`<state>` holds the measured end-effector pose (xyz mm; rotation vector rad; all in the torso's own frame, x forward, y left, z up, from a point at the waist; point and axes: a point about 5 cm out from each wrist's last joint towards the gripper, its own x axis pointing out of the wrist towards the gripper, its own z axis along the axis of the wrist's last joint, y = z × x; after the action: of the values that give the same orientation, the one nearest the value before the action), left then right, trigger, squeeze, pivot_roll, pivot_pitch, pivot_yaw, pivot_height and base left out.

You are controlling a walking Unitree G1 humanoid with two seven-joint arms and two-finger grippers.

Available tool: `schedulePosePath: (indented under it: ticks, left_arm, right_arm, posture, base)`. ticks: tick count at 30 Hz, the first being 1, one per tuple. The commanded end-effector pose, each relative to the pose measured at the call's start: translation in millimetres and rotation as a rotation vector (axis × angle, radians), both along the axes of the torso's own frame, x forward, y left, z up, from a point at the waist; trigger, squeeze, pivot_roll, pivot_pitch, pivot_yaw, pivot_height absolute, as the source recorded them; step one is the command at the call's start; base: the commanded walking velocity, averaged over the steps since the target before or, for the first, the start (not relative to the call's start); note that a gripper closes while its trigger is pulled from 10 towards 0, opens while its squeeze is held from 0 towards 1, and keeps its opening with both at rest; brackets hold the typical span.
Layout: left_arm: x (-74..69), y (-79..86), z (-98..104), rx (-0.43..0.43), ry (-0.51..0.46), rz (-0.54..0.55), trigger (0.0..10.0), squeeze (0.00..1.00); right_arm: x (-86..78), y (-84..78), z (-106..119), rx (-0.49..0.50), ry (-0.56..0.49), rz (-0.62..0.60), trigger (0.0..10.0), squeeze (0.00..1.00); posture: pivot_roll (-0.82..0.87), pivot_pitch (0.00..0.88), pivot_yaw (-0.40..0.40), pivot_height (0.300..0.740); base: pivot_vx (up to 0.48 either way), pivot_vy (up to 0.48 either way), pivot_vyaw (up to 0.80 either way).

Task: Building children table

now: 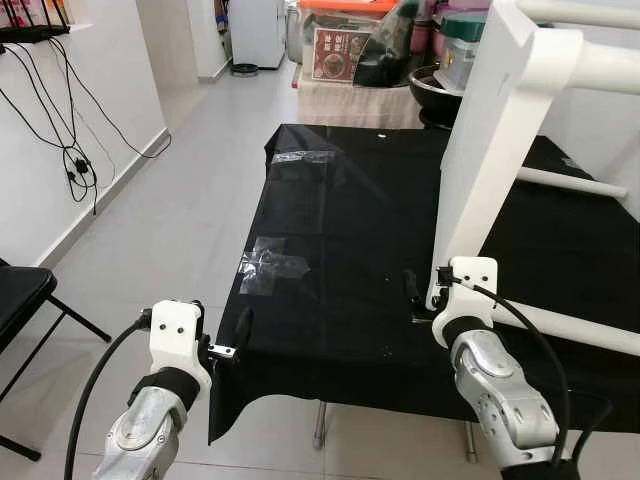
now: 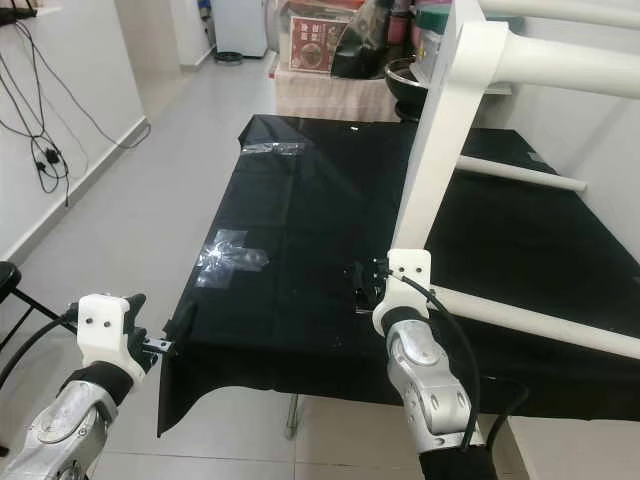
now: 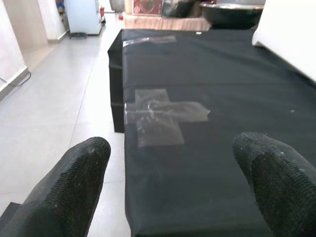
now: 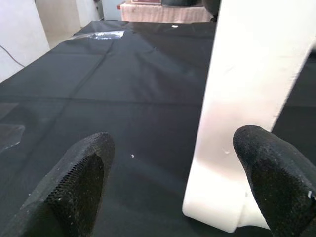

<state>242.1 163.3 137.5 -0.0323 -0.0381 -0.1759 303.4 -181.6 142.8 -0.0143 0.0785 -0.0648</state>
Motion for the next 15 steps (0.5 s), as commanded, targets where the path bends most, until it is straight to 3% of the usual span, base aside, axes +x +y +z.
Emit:
schedulePosePath:
  ticks: [1, 5, 15]
  left_arm:
    - [1.3, 0.2, 1, 0.004, -0.005, -0.024, 10.0, 0.00]
    - [0.4, -1.8, 3, 0.006, -0.009, -0.057, 10.0, 0.00]
    - [-3.0, -6.7, 4, -0.022, 0.003, -0.113, 10.0, 0.00]
  right_arm:
    - [2.1, -11.8, 6, -0.002, -0.027, -0.012, 10.0, 0.00]
    - [0.4, -17.3, 12, 0.005, -0.050, 0.052, 10.0, 0.00]
    - [0.0, -24.2, 31, 0.003, -0.118, 0.145, 10.0, 0.00]
  posture:
    - [0.04, 0.051, -0.065, 0.740]
    - [0.03, 0.053, -0.062, 0.740]
    - [0.03, 0.054, -0.055, 0.740]
  base:
    - [0.000, 0.000, 0.00]
    - [0.000, 0.000, 0.00]
    - [0.000, -0.447, 0.00]
